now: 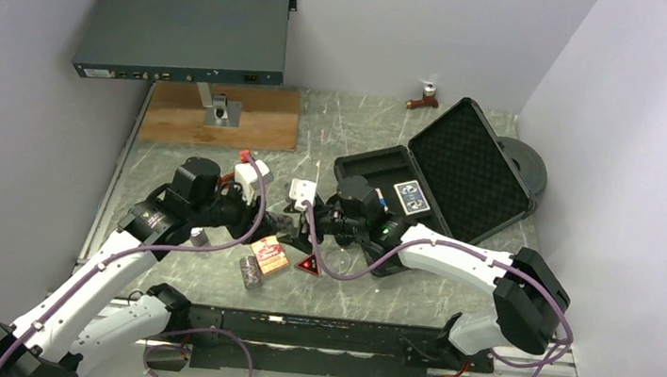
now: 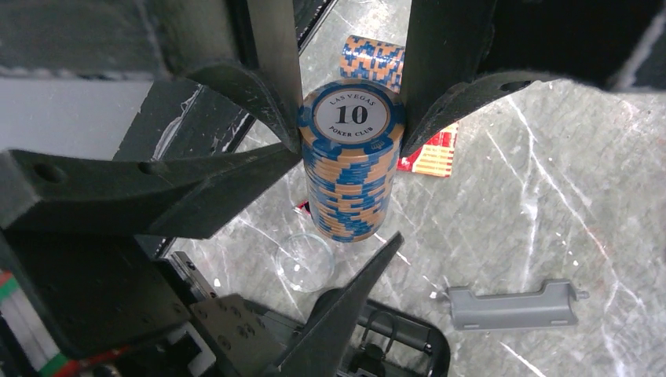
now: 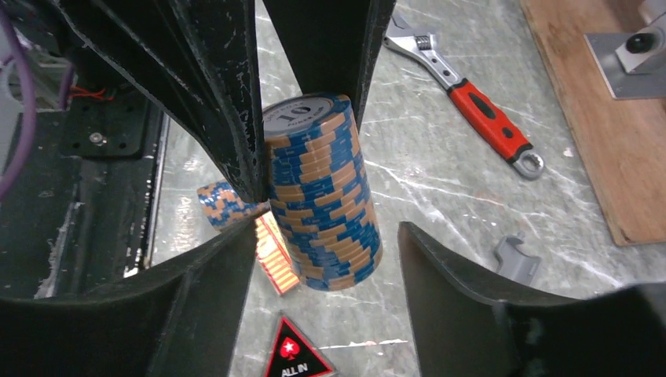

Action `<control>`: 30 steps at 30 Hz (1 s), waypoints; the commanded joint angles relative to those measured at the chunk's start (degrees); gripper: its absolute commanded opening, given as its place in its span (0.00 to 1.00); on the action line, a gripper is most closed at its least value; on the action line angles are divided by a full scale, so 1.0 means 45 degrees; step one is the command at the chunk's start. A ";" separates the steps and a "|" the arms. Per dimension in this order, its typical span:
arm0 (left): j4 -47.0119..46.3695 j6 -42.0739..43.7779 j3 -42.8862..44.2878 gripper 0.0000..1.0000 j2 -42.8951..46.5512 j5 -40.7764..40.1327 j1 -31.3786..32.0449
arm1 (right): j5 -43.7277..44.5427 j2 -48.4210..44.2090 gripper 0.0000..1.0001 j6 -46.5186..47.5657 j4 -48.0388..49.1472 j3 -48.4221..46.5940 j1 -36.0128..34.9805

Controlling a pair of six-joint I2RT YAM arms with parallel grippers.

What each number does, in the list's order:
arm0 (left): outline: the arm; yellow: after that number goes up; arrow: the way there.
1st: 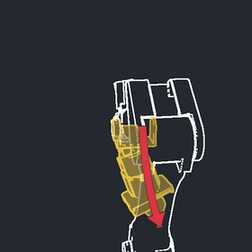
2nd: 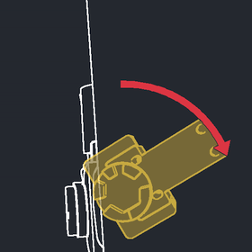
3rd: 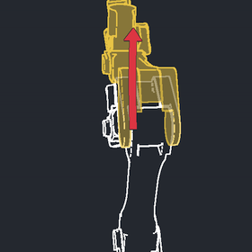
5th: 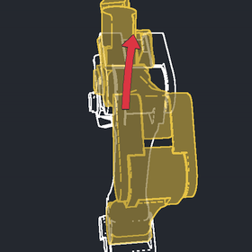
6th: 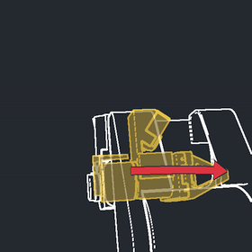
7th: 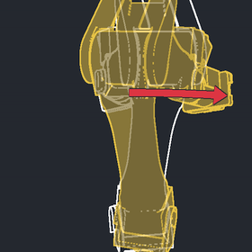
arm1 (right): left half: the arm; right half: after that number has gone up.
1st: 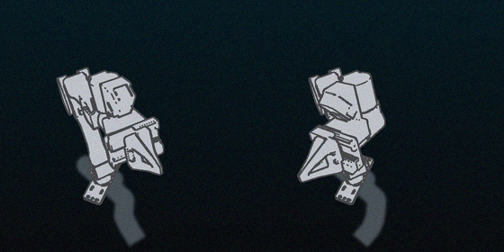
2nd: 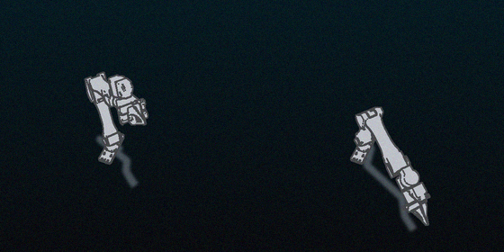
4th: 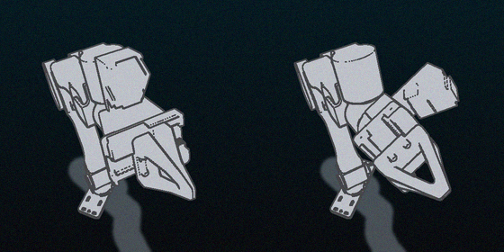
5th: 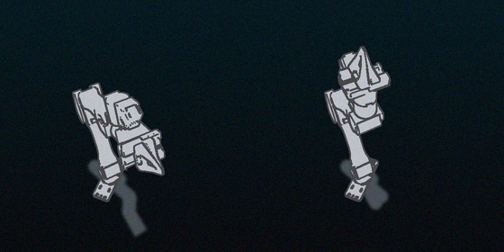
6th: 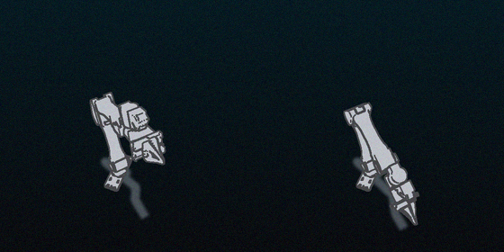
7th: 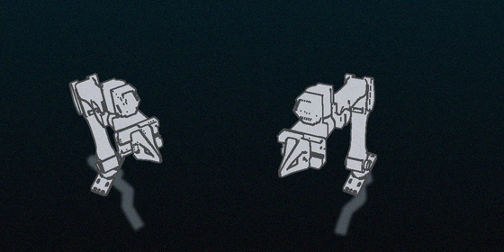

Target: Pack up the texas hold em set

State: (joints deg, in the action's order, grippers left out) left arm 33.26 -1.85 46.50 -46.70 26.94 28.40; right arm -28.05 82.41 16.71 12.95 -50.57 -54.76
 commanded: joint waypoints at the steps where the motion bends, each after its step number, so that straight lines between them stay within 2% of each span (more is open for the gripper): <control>1: -0.1413 0.0254 0.0125 0.00 0.0416 0.1056 0.0161 | -0.0727 0.0059 0.62 0.0307 0.0033 -0.0655 -0.0124; 3: -0.1405 0.0264 0.0115 0.00 0.0386 0.1154 0.0187 | -0.0772 0.0081 0.57 0.0355 -0.0174 -0.0766 -0.0152; 7: -0.1407 0.0256 0.0118 0.00 0.0365 0.1430 0.0231 | -0.0854 0.0036 0.54 0.0369 -0.0200 -0.0746 -0.0203; 11: -0.1462 0.0681 0.0064 0.00 0.0454 0.1584 0.0298 | -0.0900 0.0082 0.32 0.0458 -0.0411 -0.0807 -0.0251; 16: -0.1402 0.0706 0.0122 0.00 0.0522 0.1397 0.0329 | -0.0909 0.0222 0.13 0.0599 -0.1009 -0.1101 -0.0304; 18: -0.1431 0.0729 0.0107 0.10 0.0676 0.1372 0.0334 | -0.0933 0.0284 0.07 0.0603 -0.1221 -0.1224 -0.0327; 19: -0.1455 0.0736 0.0071 0.19 0.0795 0.1269 0.0339 | -0.0919 0.0305 0.02 0.0603 -0.1318 -0.1292 -0.0330; 20: -0.1465 0.0742 0.0049 0.28 0.0915 0.1114 0.0345 | -0.0910 0.0317 0.00 0.0593 -0.1438 -0.1369 -0.0348; 21: -0.1454 0.0742 0.0017 0.37 0.1023 0.0936 0.0345 | -0.0870 0.0336 0.00 0.0602 -0.1538 -0.1423 -0.0350; 22: -0.1455 0.0742 0.0017 0.52 0.1139 0.0751 0.0333 | -0.0806 0.0343 0.00 0.0586 -0.1597 -0.1437 -0.0365; 24: -0.1481 0.0742 -0.0019 0.70 0.1370 0.0290 0.0334 | -0.0592 0.0278 0.00 0.0479 -0.1584 -0.1396 -0.0370; 27: -0.1543 0.0723 -0.0078 0.89 0.1725 -0.0389 0.0331 | -0.0030 0.0087 0.00 0.0023 -0.1393 -0.1257 -0.0370; 30: -0.1559 0.0662 -0.0109 0.99 0.2104 -0.1260 0.0336 | 0.0786 -0.0032 0.00 -0.0554 -0.1243 -0.1068 -0.0355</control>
State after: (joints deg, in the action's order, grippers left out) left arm 29.43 0.93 45.32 -39.20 26.52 29.71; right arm -28.40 83.92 17.34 2.79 -54.61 -56.36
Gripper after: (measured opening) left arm 0.938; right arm 0.452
